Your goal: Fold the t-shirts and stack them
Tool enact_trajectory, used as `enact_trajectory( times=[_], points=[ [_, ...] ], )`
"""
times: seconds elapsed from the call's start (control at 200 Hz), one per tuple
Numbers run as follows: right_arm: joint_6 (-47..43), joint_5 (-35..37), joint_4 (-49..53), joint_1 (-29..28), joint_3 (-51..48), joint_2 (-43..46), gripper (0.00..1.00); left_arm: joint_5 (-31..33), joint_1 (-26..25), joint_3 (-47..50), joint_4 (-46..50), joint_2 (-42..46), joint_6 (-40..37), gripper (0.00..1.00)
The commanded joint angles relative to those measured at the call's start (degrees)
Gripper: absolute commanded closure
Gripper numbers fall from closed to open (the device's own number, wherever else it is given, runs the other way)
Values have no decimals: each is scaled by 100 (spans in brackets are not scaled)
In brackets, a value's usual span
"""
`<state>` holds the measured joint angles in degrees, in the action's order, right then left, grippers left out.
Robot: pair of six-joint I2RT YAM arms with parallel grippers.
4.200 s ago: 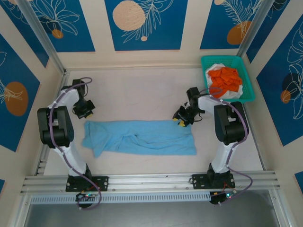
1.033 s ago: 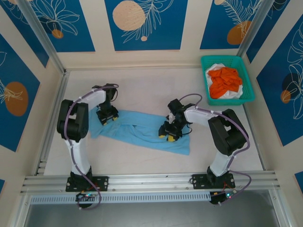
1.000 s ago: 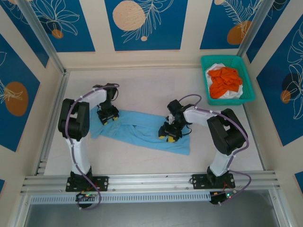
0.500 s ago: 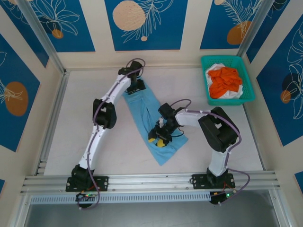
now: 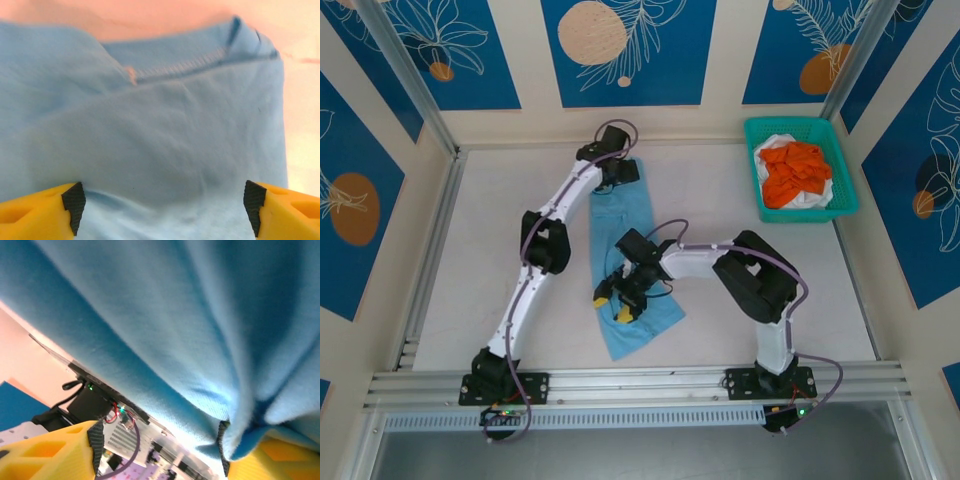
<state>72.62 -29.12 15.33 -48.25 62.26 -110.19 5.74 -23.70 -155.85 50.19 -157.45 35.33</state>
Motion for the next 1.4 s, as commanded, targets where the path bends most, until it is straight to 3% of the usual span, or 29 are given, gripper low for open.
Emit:
enact_trajectory(
  times=[0.0,0.13,0.26,0.435,0.555,0.665,0.81,0.925,1.035,1.125,1.3,1.395],
  points=[
    [687,677,468,203,-469,479,32,401,199,-87,145,1081,-208,14],
    [31,966,1044,465,-337,1361,31,257,199,38,678,1543,-229,16],
    [-375,1541,1525,707,-700,2230,31,-229,123,1005,780,1885,-270,24],
    [-532,2093,1814,872,-1493,2480,40,-551,-39,1629,960,1648,-423,35],
    [-107,2081,1371,915,-2057,2356,51,-645,-55,1689,992,1255,-384,36],
    [332,2191,1203,710,-2167,2106,52,-602,-47,1438,992,817,-317,38],
    [1221,2230,1231,126,-1931,1633,55,-574,-23,808,1025,164,-274,38],
    [2578,2118,1051,-424,-1842,1406,55,-695,82,122,962,-360,-146,39],
    [3978,2119,697,-998,-1697,1259,53,-769,156,46,411,-510,-87,39],
    [4348,2102,668,-1248,-1431,1099,50,-745,179,21,81,-580,-50,39],
    [3313,2159,1687,-1107,-889,1336,36,-662,231,-131,56,-415,-17,37],
    [2553,2193,1839,-915,-772,1722,29,-853,227,-138,223,-47,-52,29]
  ],
)
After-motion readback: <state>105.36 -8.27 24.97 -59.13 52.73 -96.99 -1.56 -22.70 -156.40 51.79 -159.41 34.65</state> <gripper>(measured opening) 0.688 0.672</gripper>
